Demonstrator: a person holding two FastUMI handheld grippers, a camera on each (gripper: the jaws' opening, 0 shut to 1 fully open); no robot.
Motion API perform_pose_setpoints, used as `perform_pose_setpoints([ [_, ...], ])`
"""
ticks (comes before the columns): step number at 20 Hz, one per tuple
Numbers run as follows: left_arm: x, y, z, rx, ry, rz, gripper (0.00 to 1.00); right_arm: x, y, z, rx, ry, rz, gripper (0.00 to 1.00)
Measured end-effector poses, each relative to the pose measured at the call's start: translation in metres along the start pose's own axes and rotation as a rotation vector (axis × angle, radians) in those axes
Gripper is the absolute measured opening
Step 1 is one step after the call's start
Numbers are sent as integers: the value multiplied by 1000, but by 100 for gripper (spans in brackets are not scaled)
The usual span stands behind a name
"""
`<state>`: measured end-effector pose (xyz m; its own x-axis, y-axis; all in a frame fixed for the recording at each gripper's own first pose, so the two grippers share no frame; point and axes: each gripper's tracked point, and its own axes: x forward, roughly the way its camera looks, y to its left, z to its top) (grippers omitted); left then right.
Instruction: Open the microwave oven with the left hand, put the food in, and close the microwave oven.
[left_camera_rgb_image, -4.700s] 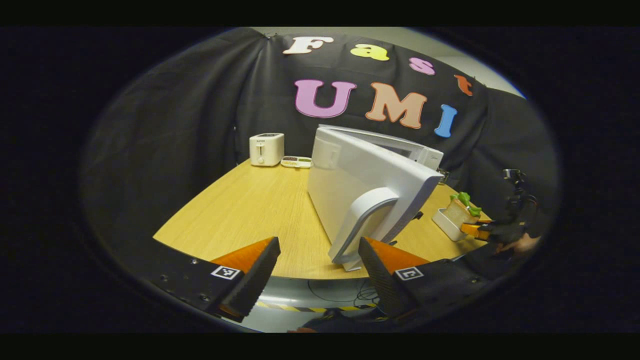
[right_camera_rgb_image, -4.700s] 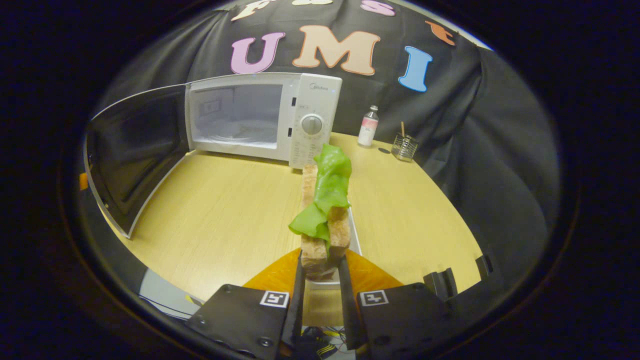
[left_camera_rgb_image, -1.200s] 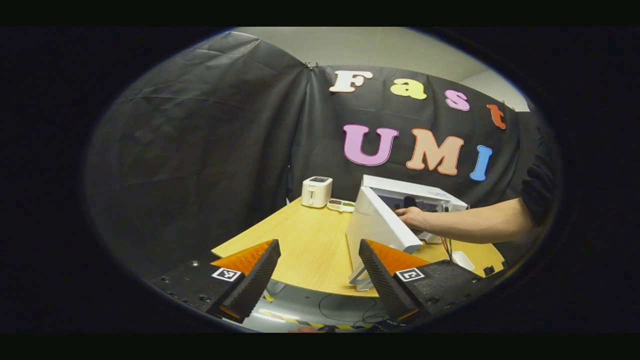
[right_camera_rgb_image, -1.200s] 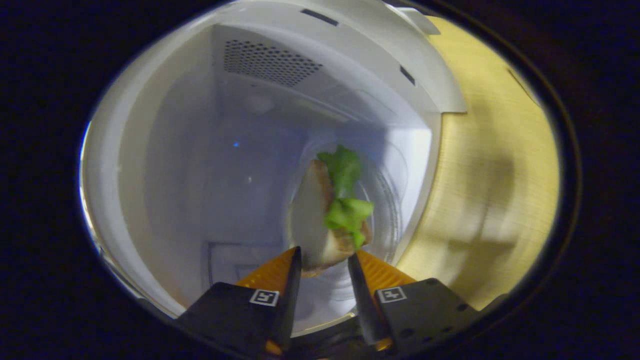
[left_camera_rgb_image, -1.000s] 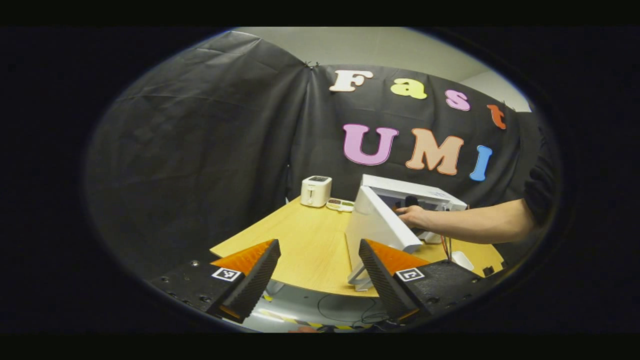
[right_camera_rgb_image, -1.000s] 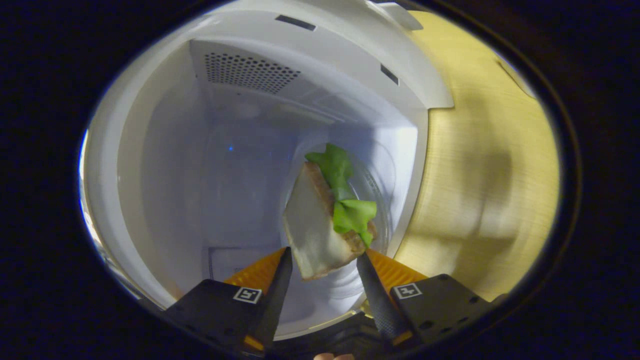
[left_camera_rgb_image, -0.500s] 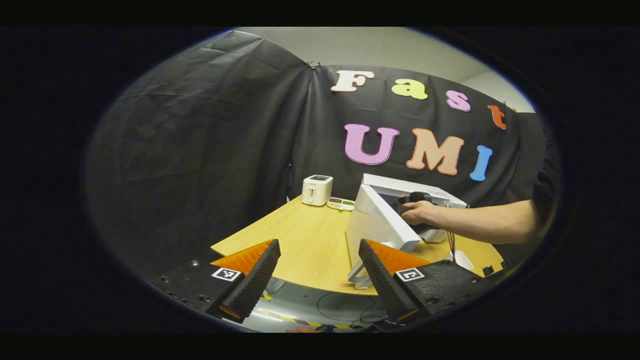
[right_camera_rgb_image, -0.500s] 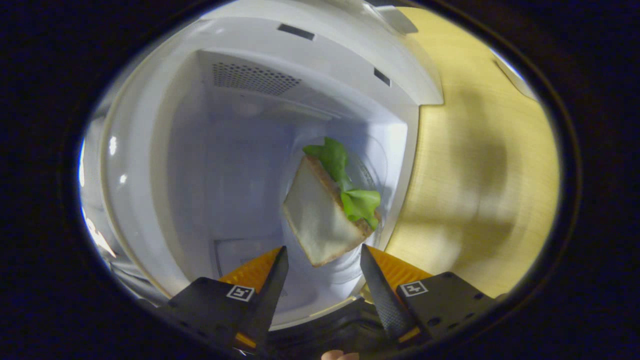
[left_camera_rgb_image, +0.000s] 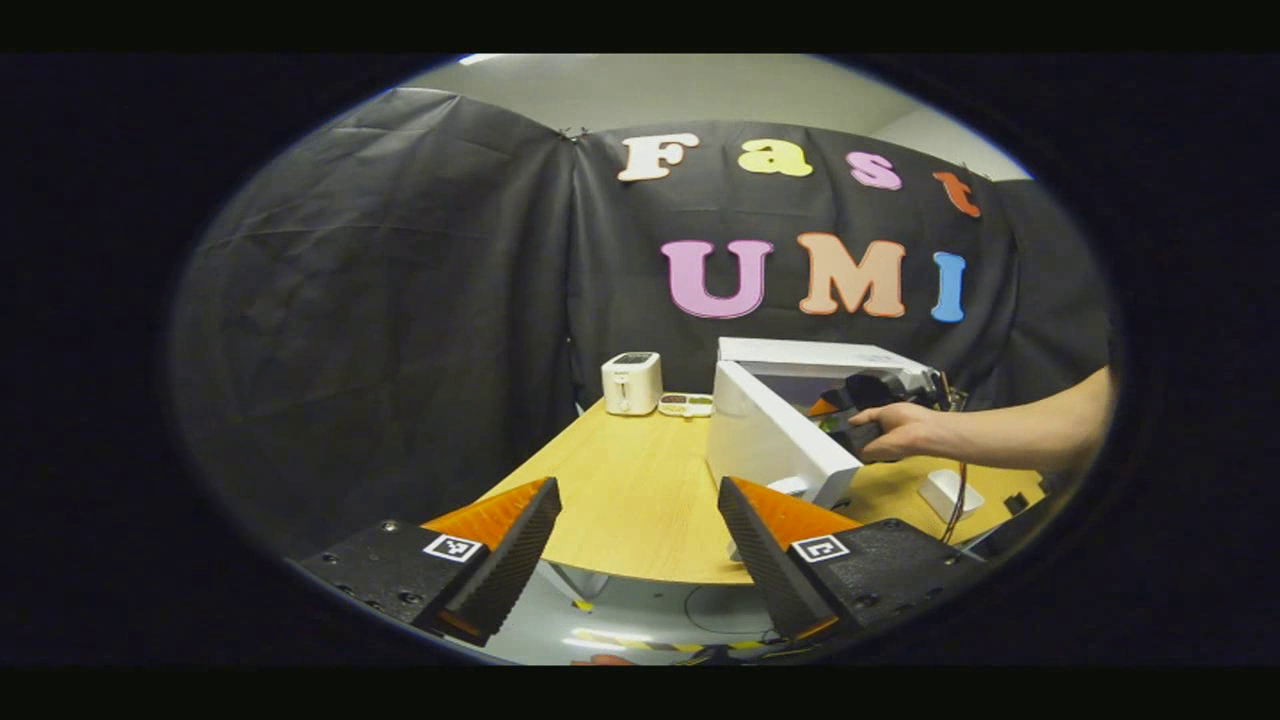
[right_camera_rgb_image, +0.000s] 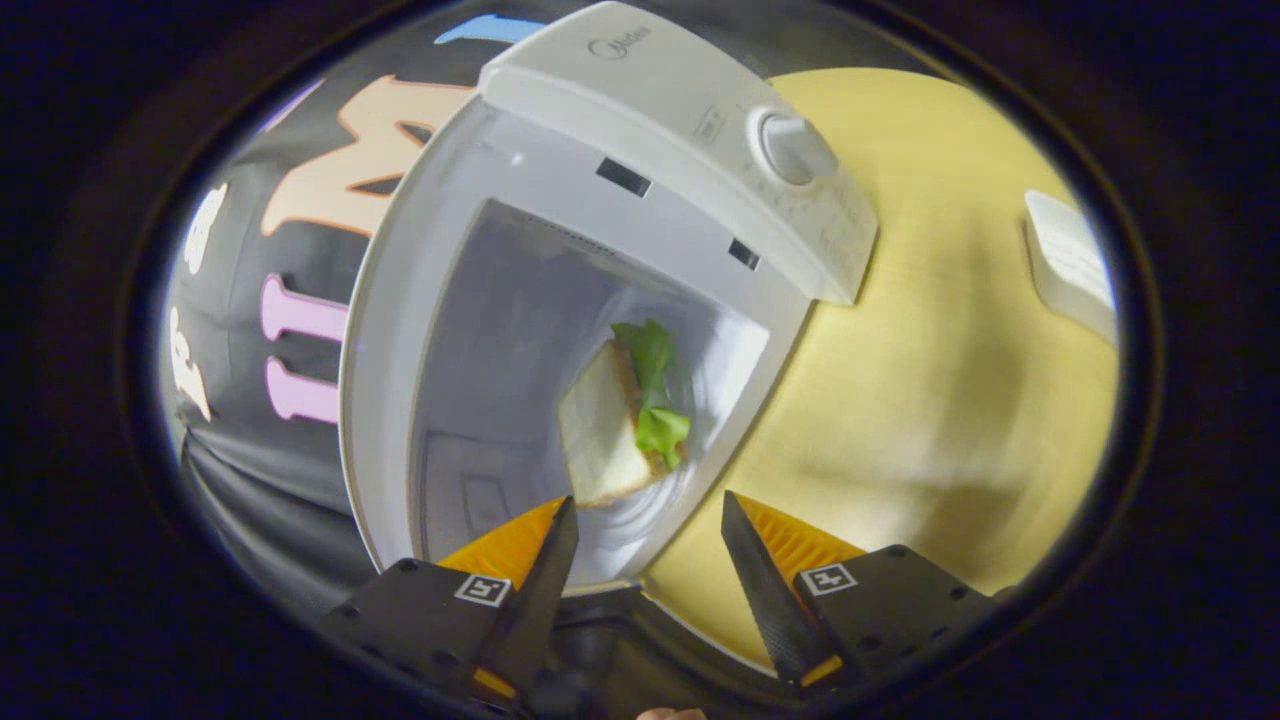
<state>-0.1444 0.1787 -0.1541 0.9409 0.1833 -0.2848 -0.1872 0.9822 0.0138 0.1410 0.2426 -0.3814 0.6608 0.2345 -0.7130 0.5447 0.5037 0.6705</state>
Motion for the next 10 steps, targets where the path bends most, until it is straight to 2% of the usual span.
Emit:
perform_pose_setpoints([
  [2, 6, -1, -2, 17, 1, -20, 94, -15, -10, 7, -72, -11, 15, 89],
  [4, 15, 0, -10, 15, 17, -33, 96, -30, -11, 21, -121, -33, 53, 89],
  [5, 17, -4, -17, 14, 32, -53, 96, -38, -9, 27, -155, -34, 81, 78],
  [6, 19, -6, -25, 17, 57, -64, 94, -46, -9, 32, -193, -26, 100, 78],
  [7, 21, -3, -28, 22, 58, -68, 97, -54, -12, 38, -229, -30, 113, 89],
  [8, 22, -2, -30, 26, 57, -70, 98, -62, -13, 47, -261, -48, 128, 89],
  [9, 25, -1, -31, 26, 56, -75, 91, -70, -13, 55, -295, -75, 145, 89],
  [10, 28, -2, -33, 23, 58, -84, 86, -76, -12, 63, -337, -98, 161, 78],
])
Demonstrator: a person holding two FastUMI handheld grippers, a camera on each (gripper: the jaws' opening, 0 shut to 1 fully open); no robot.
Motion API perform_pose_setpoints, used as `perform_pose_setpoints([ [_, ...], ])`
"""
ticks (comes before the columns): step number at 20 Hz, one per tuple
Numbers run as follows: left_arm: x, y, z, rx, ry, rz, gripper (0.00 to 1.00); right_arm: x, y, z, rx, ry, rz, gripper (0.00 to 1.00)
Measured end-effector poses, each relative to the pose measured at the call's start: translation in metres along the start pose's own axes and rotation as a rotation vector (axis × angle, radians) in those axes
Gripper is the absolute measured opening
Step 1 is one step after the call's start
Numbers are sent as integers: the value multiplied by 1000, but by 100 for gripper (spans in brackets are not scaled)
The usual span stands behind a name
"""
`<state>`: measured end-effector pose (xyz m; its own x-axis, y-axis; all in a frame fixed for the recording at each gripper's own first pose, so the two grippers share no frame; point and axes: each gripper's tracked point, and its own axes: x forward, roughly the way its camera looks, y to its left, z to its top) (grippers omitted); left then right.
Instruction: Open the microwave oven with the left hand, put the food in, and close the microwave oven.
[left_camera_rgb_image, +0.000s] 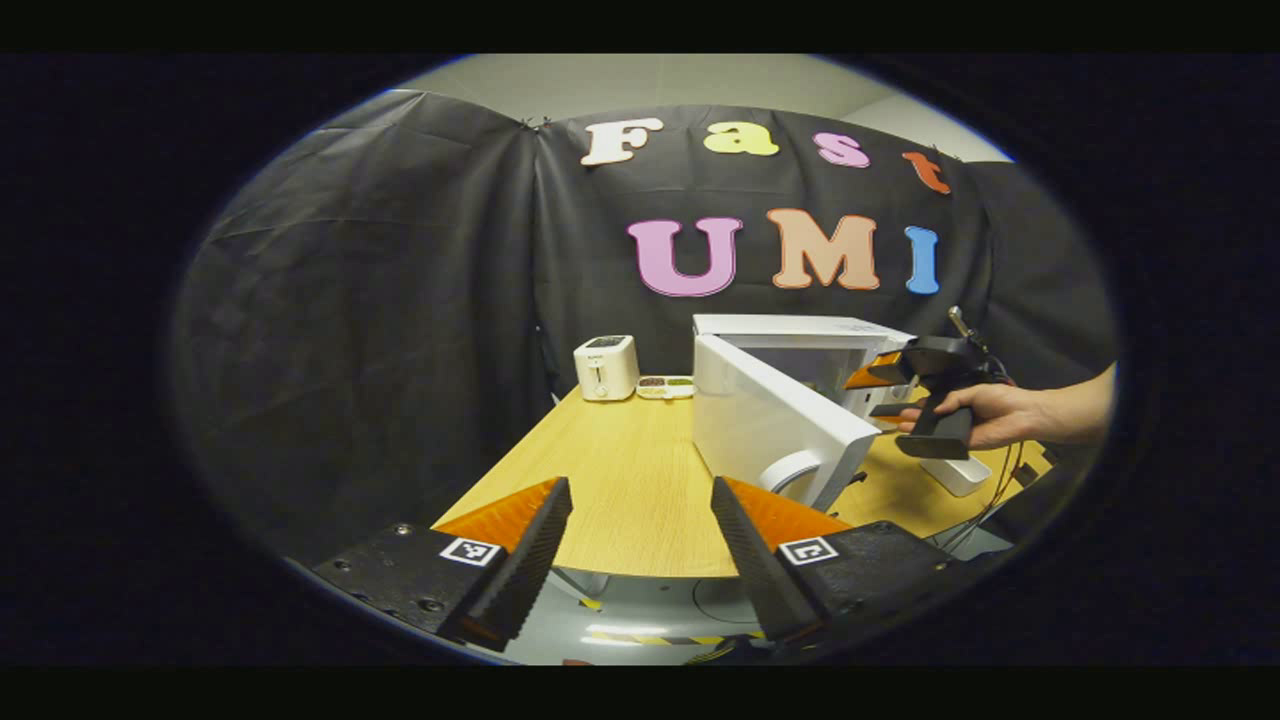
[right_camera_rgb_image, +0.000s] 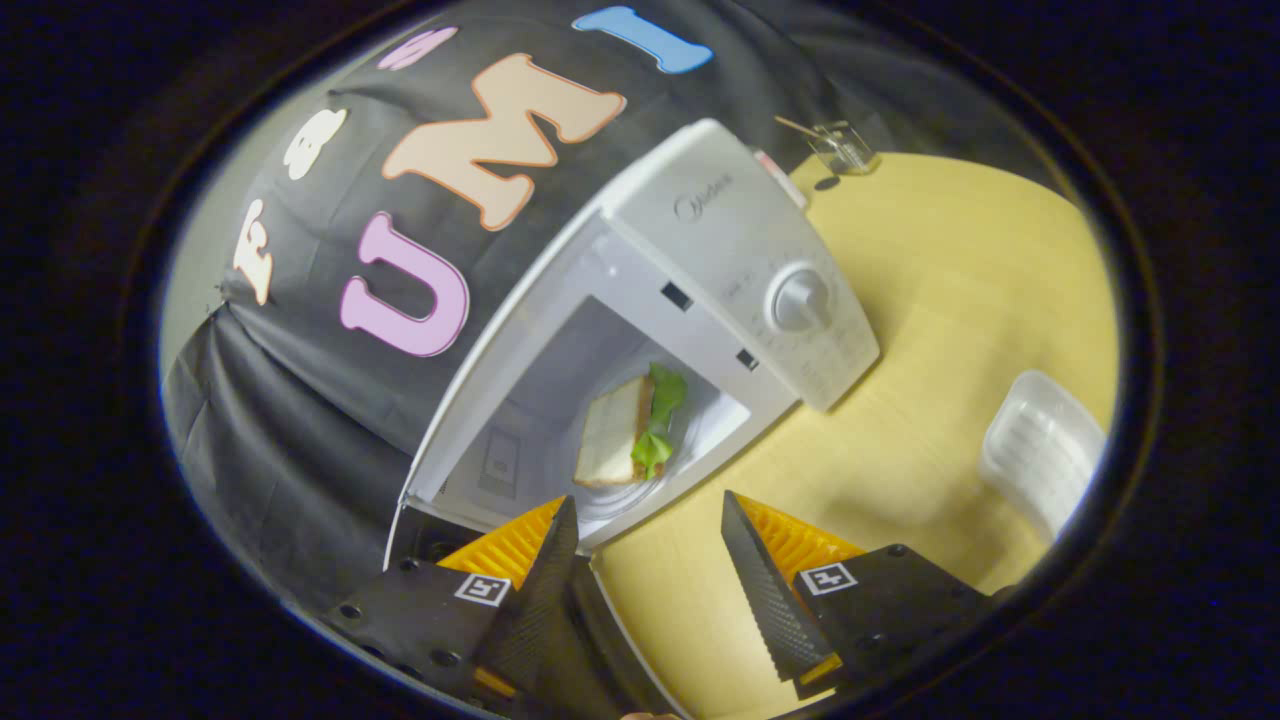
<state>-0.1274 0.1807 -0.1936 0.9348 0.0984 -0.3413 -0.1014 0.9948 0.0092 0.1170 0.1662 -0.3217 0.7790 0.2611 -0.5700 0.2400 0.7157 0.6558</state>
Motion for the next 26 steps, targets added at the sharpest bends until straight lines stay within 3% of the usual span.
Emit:
perform_pose_setpoints([
  [1, 5, -3, -3, -6, 2, -10, 79, -7, 0, 6, -47, -15, 19, 77],
  [2, 9, -5, -6, -17, 13, -26, 76, -12, -2, 14, -93, -34, 25, 89],
  [4, 12, -15, -26, -52, 74, -61, 65, -25, -1, 34, -179, -86, 42, 89],
  [7, 20, -21, -38, -80, 88, -65, 32, -47, 10, 69, -308, -194, 66, 89],
  [8, 23, -24, -42, -58, 94, -72, 27, -53, 13, 79, -348, -222, 71, 89],
  [9, 29, -23, -47, -15, 95, -64, 8, -60, 17, 87, -389, -244, 79, 77],
  [10, 35, -21, -52, 32, 108, -46, 0, -66, 20, 95, -429, -262, 78, 77],
  [13, 44, -21, -57, 109, 107, -34, 0, -94, 33, 118, -526, -337, 85, 77],
  [19, 59, -48, -69, 88, 151, -96, 2, -137, 57, 151, -779, -484, 110, 77],
  [24, 70, -67, -64, 153, 138, -122, 2, -173, 70, 165, -845, -571, 123, 78],
  [25, 70, -69, -65, 162, 137, -128, 1, -176, 68, 170, -874, -588, 115, 88],
  [26, 71, -73, -65, 162, 137, -134, 1, -179, 65, 173, -895, -591, 112, 77],
])
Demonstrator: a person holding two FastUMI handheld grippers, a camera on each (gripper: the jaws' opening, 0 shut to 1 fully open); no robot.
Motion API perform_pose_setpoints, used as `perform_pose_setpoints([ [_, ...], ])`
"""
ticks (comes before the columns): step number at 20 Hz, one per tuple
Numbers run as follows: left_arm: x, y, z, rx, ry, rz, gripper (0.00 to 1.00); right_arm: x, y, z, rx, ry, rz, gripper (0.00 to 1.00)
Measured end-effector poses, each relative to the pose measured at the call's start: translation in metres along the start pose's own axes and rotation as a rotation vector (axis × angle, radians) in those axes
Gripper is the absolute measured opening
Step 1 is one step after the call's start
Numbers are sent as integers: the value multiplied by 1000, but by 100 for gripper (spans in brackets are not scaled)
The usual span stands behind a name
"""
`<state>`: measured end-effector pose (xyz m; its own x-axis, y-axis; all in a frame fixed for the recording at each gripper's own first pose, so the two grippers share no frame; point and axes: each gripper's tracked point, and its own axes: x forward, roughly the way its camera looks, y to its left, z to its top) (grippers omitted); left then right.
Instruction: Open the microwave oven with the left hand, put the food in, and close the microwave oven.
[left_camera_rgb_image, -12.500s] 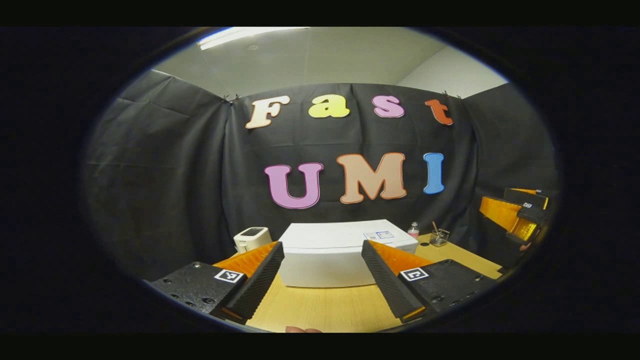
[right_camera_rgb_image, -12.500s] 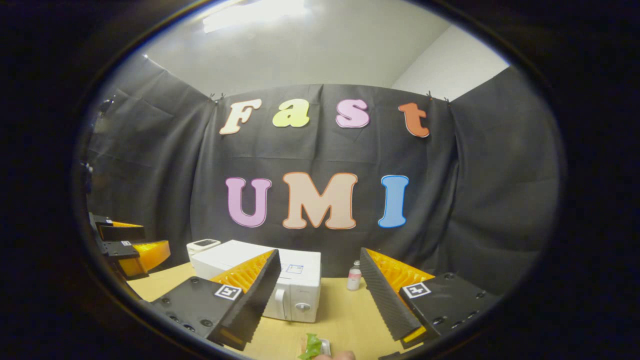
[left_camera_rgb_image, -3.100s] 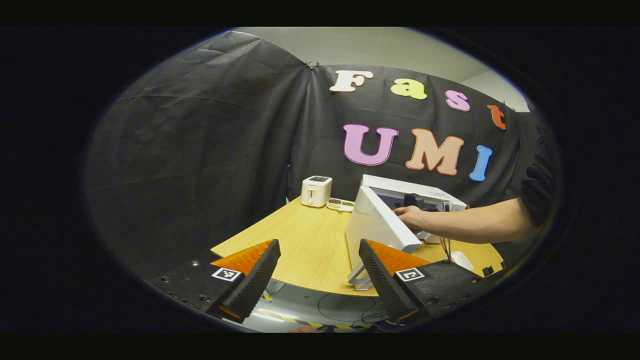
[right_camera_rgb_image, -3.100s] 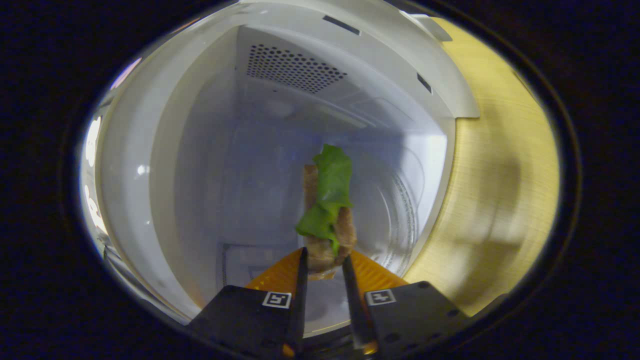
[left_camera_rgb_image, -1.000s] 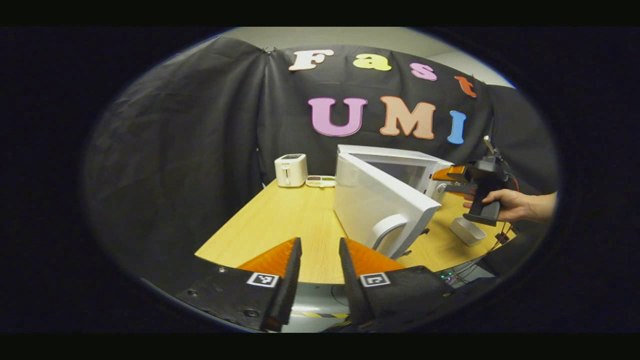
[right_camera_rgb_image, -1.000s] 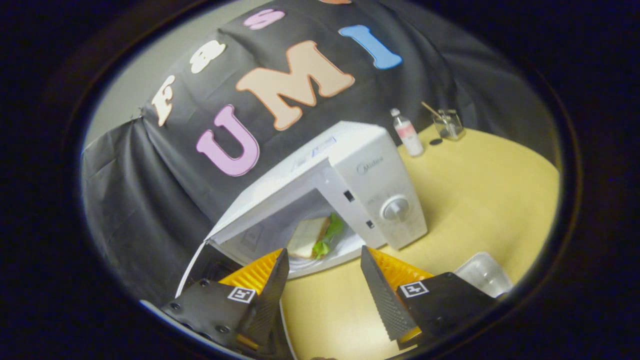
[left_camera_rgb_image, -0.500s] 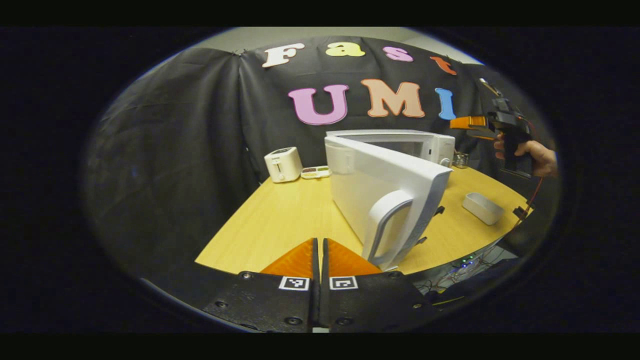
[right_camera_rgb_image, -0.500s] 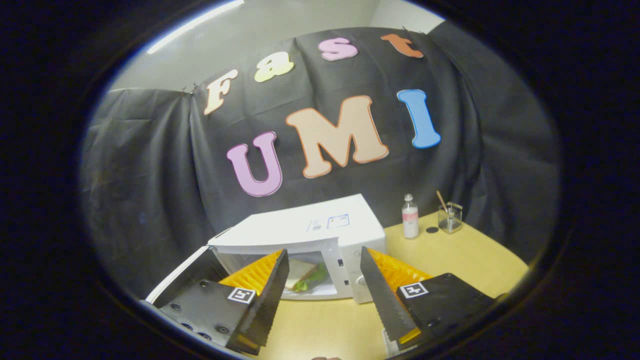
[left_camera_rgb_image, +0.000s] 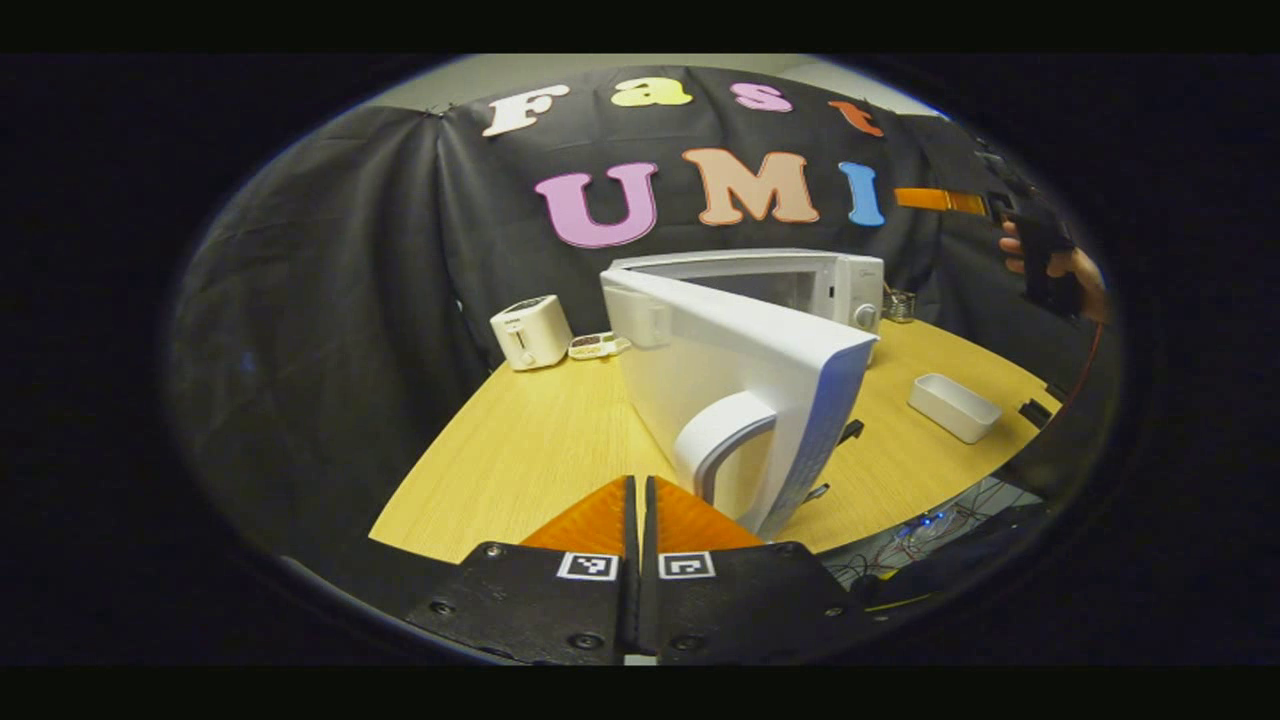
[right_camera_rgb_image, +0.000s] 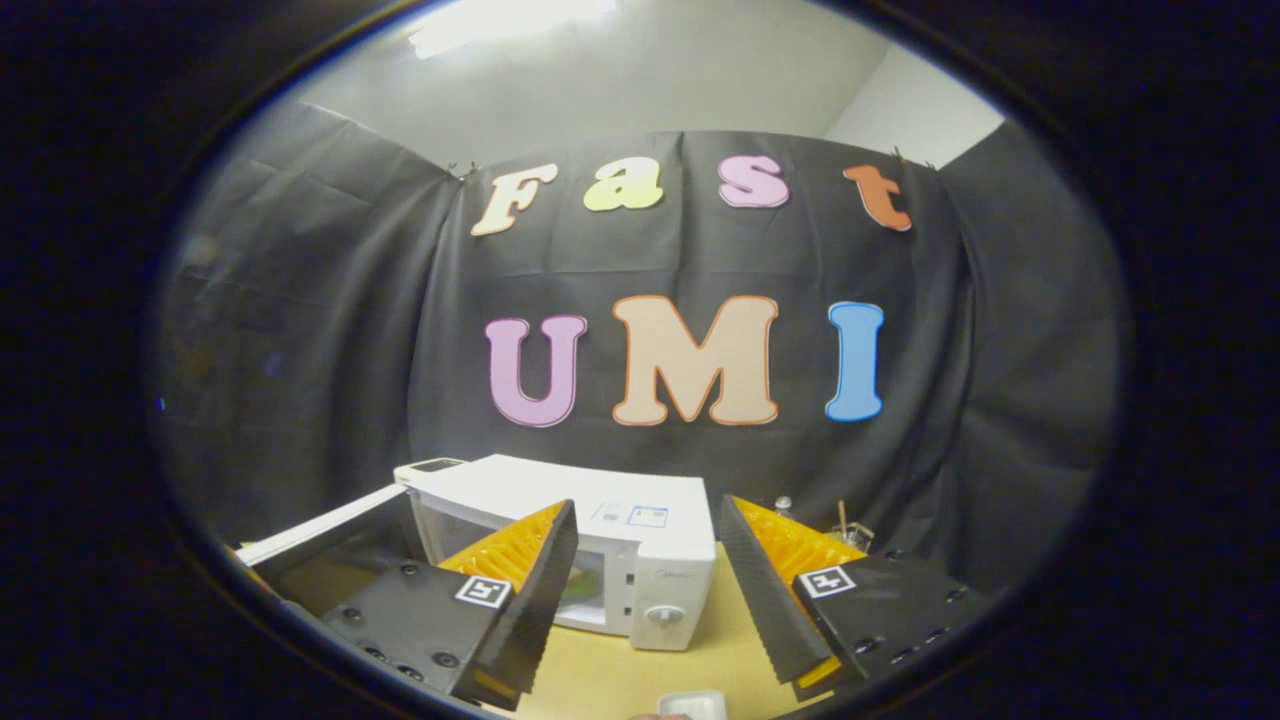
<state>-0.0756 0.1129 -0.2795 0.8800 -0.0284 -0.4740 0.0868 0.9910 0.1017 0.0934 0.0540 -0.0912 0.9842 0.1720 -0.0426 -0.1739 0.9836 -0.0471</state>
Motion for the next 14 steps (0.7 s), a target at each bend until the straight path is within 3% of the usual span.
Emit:
perform_pose_setpoints([
  [1, 2, -6, 1, -2, 1, -12, 1, -3, 0, 2, -3, -1, 1, 78],
  [2, 4, -12, 3, -2, 1, -24, 1, -4, -1, 6, 1, -5, -1, 88],
  [4, 9, -25, 9, 11, -7, -44, 1, -7, -8, 13, 12, -22, -5, 88],
  [5, 12, -29, 10, 15, -9, -55, 0, -9, -9, 17, 16, -27, -4, 78],
  [6, 15, -34, 11, 14, -9, -66, 1, -8, -12, 17, 16, -26, -5, 78],
  [7, 19, -38, 11, 13, -4, -73, 1, -9, -14, 17, 11, -23, -2, 88],
  [13, 40, -69, 35, 20, -28, -138, 1, -8, -27, 28, 16, -33, -15, 88],
  [14, 44, -73, 40, 29, -33, -143, 1, -8, -29, 30, 12, -34, -16, 78],
])
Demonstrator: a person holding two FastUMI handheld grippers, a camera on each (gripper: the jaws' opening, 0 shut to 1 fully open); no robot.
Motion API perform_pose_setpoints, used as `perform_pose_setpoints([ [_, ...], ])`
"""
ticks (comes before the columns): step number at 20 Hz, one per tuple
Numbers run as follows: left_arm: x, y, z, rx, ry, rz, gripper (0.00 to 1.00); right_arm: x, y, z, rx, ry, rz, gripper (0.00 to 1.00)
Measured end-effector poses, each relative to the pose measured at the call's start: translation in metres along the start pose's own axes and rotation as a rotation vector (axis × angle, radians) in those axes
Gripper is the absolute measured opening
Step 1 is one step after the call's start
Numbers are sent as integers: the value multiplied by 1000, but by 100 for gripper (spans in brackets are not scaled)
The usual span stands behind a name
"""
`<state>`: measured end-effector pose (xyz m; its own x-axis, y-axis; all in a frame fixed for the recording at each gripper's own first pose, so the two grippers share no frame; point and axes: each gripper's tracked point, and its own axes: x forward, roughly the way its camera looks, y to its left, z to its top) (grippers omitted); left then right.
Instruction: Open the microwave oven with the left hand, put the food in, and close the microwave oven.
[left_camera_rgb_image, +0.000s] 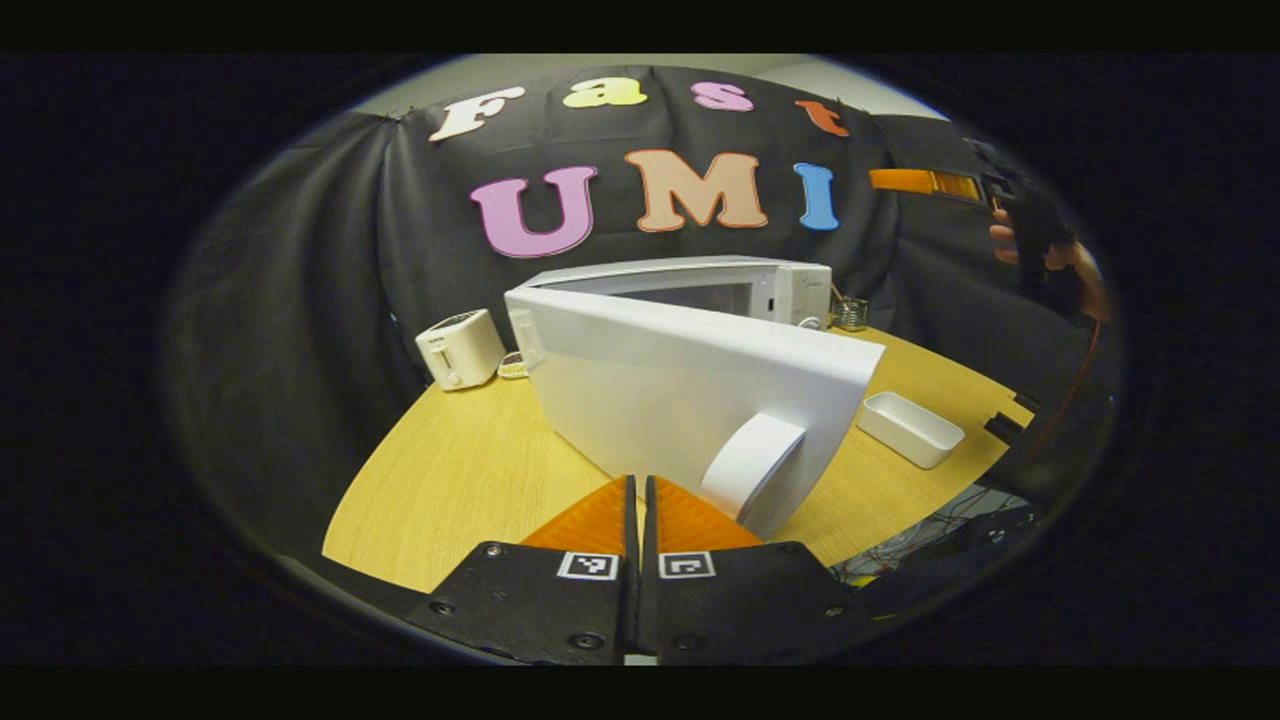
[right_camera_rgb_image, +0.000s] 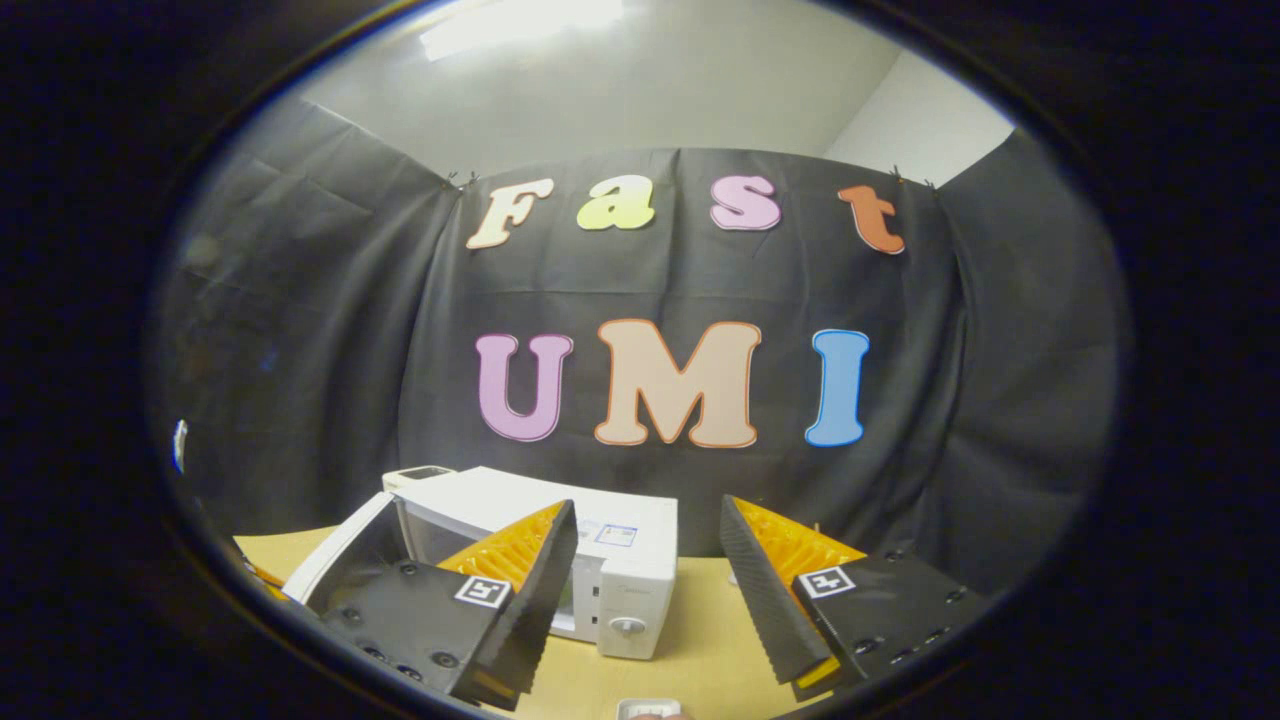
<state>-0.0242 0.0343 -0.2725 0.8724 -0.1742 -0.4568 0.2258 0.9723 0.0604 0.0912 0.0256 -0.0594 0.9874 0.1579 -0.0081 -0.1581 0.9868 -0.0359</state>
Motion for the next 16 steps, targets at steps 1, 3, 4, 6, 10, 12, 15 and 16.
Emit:
perform_pose_setpoints([
  [1, 5, -3, 5, 7, -5, -6, 0, 0, -1, 1, -7, -2, -4, 78],
  [3, 14, -12, 13, 8, -16, -30, 1, 0, -6, 1, -16, -4, -9, 78],
  [4, 20, -18, 17, 6, -21, -42, 1, 1, -10, -1, -21, -2, -13, 78],
  [6, 31, -28, 19, -3, -16, -65, 1, 1, -14, -3, -29, 1, -18, 78],
  [10, 52, -42, 26, -2, -2, -77, 1, 8, -17, -1, -30, -4, -20, 78],
  [12, 63, -49, 34, -5, -7, -83, 1, 11, -17, -2, -28, -2, -16, 78],
  [15, 77, -57, 43, -21, -8, -97, 1, 17, -16, -5, -38, 5, -4, 78],
  [16, 81, -60, 47, -24, -10, -98, 1, 19, -17, -6, -42, 4, -1, 78],
])
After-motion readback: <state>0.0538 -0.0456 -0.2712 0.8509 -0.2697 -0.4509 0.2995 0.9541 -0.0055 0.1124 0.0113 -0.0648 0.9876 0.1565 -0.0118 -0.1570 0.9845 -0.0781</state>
